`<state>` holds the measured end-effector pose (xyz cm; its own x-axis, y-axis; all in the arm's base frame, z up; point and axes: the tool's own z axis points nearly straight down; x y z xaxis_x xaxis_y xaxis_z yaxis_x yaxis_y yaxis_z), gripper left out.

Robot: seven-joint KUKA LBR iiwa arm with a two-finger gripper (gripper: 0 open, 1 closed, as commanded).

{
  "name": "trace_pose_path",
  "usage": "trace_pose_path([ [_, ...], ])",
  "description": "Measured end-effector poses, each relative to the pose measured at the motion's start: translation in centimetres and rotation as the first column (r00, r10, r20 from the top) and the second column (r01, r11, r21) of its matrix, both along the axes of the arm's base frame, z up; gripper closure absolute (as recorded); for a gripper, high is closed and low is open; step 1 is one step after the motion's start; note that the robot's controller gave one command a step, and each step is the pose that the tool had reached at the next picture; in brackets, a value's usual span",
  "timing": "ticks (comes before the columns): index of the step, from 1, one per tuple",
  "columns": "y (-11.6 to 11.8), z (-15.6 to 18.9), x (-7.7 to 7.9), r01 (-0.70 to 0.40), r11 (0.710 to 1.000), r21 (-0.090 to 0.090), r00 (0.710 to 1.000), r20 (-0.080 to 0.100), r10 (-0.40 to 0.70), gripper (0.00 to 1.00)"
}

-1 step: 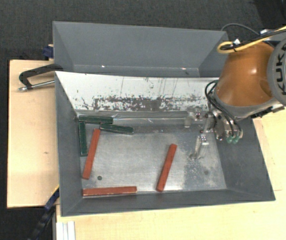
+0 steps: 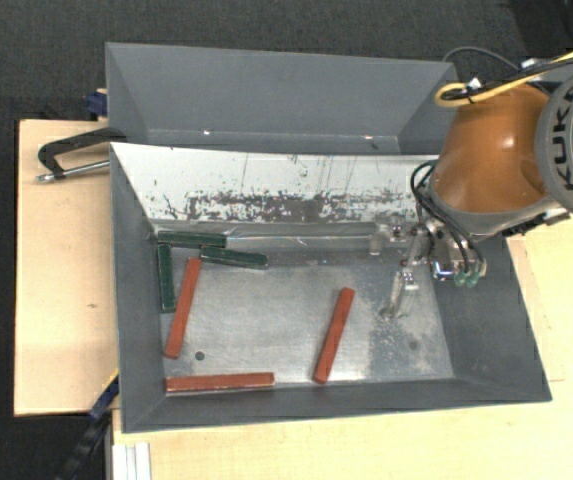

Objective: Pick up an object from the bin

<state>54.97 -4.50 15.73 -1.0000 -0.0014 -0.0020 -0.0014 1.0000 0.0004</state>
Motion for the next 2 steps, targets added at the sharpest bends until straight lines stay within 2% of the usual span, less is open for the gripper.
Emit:
trace_pose_path([
  [1, 2.2, -4.7, -1.6, -0.062, 0.998, -0.001, 0.998, 0.005, 0.062, 0.00],
  [2, 5.4, -8.2, -0.9, -0.198, 0.980, 0.000, 0.980, 0.002, 0.198, 0.00],
])
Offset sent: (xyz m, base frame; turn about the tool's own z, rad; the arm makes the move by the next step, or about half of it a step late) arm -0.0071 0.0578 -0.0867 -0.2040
